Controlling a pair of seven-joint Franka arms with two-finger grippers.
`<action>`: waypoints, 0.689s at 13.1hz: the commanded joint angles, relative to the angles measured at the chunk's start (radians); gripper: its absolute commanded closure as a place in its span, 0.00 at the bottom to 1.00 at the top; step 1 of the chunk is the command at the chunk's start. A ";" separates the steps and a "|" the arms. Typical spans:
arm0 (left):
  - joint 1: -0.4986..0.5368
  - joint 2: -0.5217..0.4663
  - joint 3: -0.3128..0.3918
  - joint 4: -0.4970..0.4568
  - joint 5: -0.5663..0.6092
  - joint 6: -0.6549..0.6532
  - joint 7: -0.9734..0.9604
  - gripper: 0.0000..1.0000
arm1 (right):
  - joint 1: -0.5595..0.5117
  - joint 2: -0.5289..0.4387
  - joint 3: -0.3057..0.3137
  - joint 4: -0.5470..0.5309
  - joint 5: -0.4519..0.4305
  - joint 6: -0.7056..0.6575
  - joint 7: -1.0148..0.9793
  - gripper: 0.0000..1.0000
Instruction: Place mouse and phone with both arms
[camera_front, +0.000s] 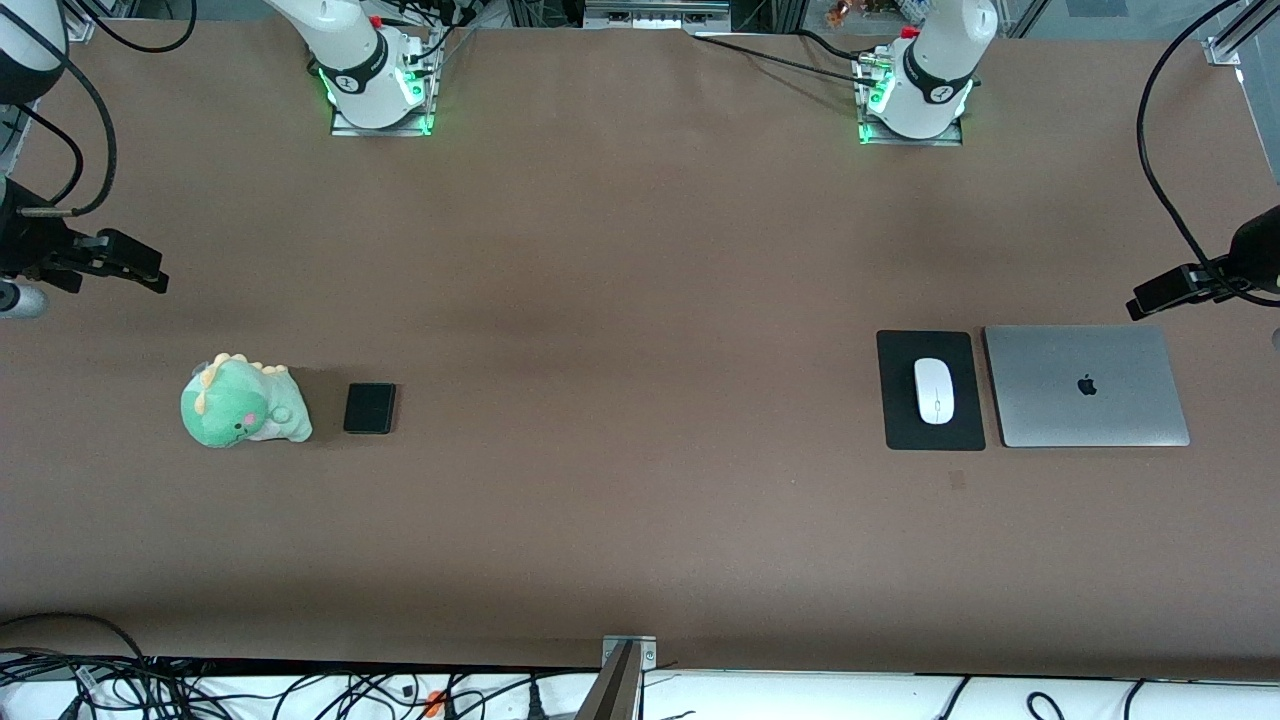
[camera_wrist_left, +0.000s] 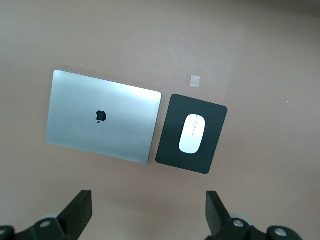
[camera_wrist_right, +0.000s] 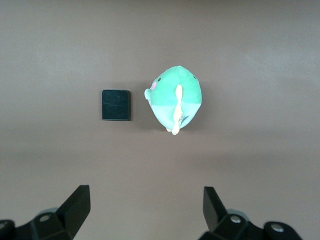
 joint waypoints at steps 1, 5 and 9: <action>0.002 0.012 0.002 0.029 -0.023 -0.014 -0.006 0.00 | -0.016 0.005 0.015 0.049 0.003 -0.024 -0.011 0.00; 0.001 0.012 0.001 0.029 -0.021 -0.014 -0.021 0.00 | 0.000 0.004 0.021 0.053 0.026 -0.031 -0.001 0.00; -0.007 0.012 0.001 0.029 -0.021 -0.014 -0.067 0.00 | 0.000 0.004 0.018 0.057 0.043 -0.033 -0.001 0.00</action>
